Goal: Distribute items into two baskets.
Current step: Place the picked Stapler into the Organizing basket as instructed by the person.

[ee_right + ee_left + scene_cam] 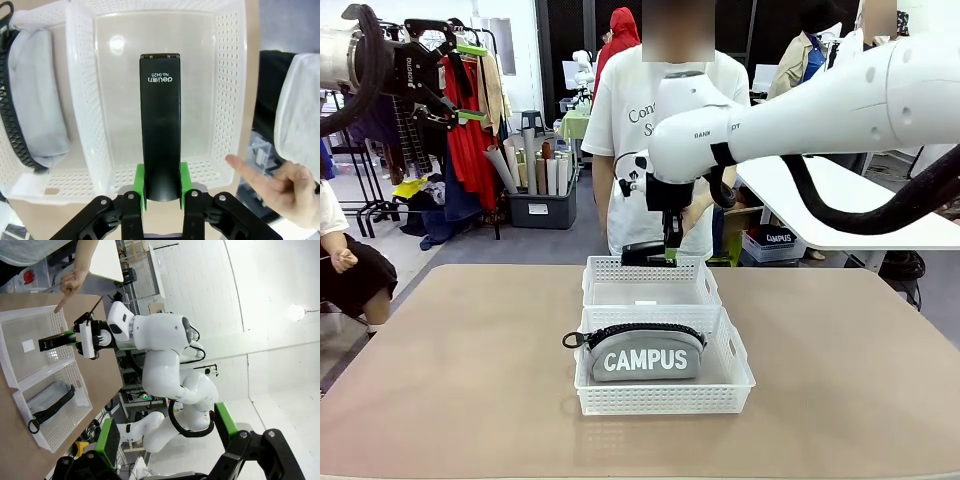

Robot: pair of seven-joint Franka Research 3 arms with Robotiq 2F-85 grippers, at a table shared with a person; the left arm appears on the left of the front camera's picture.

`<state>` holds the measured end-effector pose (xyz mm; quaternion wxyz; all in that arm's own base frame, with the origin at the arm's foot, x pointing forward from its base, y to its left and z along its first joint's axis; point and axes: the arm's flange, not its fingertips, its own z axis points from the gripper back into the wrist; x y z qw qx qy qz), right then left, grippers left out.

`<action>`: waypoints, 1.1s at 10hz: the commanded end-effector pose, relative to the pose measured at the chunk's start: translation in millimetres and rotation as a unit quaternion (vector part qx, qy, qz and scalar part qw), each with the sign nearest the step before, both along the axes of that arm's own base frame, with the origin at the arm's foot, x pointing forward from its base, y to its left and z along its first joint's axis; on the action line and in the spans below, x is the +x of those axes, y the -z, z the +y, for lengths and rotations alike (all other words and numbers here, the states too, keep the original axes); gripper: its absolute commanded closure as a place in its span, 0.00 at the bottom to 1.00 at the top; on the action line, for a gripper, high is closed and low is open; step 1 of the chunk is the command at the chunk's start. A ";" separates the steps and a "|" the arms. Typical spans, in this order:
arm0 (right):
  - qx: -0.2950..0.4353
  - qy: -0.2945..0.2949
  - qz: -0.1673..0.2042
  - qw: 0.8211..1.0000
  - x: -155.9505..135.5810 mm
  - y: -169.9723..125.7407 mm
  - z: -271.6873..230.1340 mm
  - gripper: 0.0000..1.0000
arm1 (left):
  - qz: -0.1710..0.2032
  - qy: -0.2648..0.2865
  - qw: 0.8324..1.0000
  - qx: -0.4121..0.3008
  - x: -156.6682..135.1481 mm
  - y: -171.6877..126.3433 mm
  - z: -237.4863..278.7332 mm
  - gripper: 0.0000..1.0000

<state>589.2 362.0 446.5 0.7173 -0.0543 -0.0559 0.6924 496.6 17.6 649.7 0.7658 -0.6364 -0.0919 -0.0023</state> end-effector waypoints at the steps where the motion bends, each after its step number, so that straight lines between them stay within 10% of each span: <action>1: -0.002 0.017 0.009 1.000 4.9 1.3 -8.2 1.00 | 0.000 -0.001 1.000 0.000 -2.0 -0.8 0.5 0.00; 5: 0.000 0.000 0.000 1.000 0.0 0.0 0.0 1.00 | 0.000 -0.001 1.000 0.000 -2.0 -0.8 0.5 0.00; 11: -0.061 -0.057 -0.014 0.996 25.9 73.3 11.9 1.00 | 0.000 -0.001 1.000 0.000 -2.0 -0.8 0.5 0.00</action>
